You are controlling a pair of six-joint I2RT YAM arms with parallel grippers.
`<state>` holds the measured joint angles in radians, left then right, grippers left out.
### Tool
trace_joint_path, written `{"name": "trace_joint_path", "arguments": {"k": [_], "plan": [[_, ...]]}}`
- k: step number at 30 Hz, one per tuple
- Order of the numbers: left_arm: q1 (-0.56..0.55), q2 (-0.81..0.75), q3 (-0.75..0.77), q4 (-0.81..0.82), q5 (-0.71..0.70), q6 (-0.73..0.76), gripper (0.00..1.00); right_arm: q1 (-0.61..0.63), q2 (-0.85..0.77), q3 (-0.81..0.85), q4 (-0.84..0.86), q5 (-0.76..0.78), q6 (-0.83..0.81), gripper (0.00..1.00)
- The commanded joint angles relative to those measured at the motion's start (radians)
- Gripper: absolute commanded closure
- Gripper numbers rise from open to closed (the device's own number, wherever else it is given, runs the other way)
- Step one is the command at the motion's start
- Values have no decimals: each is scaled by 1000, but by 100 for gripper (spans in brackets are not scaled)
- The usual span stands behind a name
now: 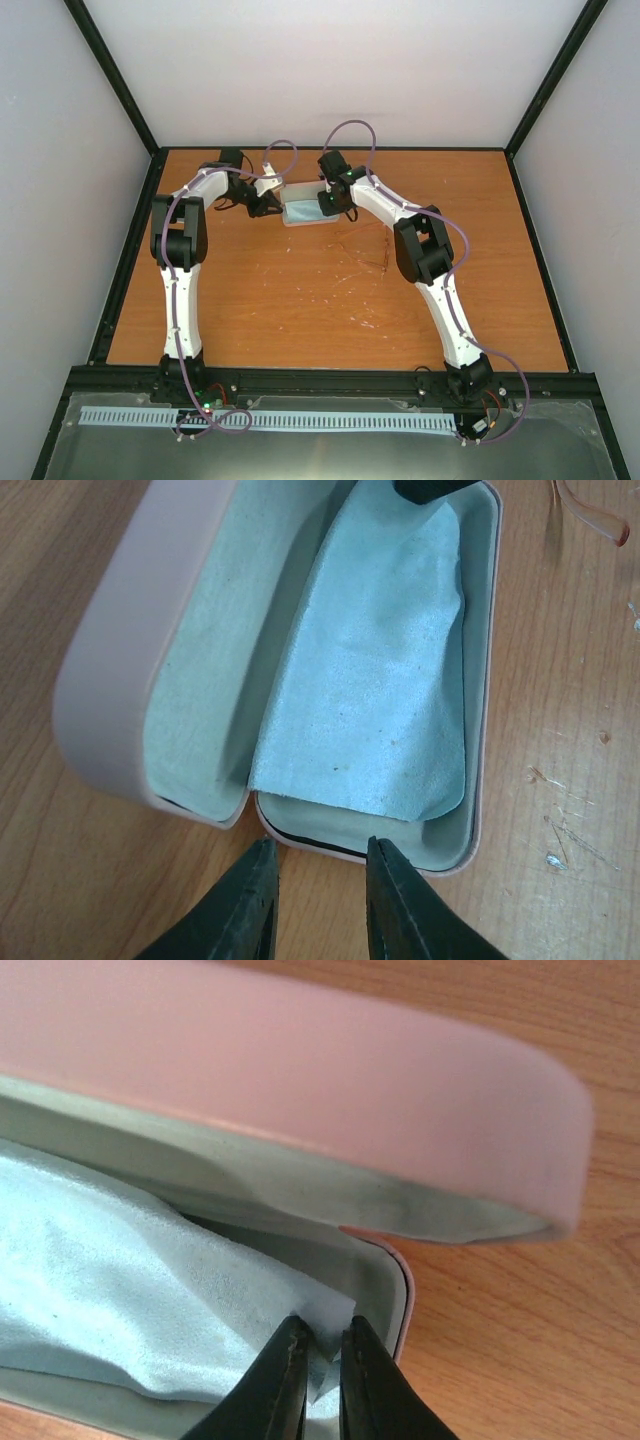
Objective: Organize the sunglasses
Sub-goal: Place the glasses cleaning cloth in the sunglasses case.
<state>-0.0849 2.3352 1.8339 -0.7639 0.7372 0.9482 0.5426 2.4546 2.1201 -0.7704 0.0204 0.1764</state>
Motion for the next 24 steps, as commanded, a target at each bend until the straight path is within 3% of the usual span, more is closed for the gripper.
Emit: {"name": "trace_joint_path", "arguments": {"k": [1,9,14,17,24], "plan": [[7,-2,2,-13,21,4,73,-6,-18,25,29,39,-1,89],[7,-3,-4,-14,23,2,73,-5,-58,-21,76,89,12,89],[7,-5,-10,-14,24,2,73,-6,-91,-62,106,108,23,72],[7,-6,-12,-13,24,3,73,-5,-123,-103,124,124,27,70],[7,-7,-17,-7,28,3,73,-6,-219,-227,195,22,28,96]]}}
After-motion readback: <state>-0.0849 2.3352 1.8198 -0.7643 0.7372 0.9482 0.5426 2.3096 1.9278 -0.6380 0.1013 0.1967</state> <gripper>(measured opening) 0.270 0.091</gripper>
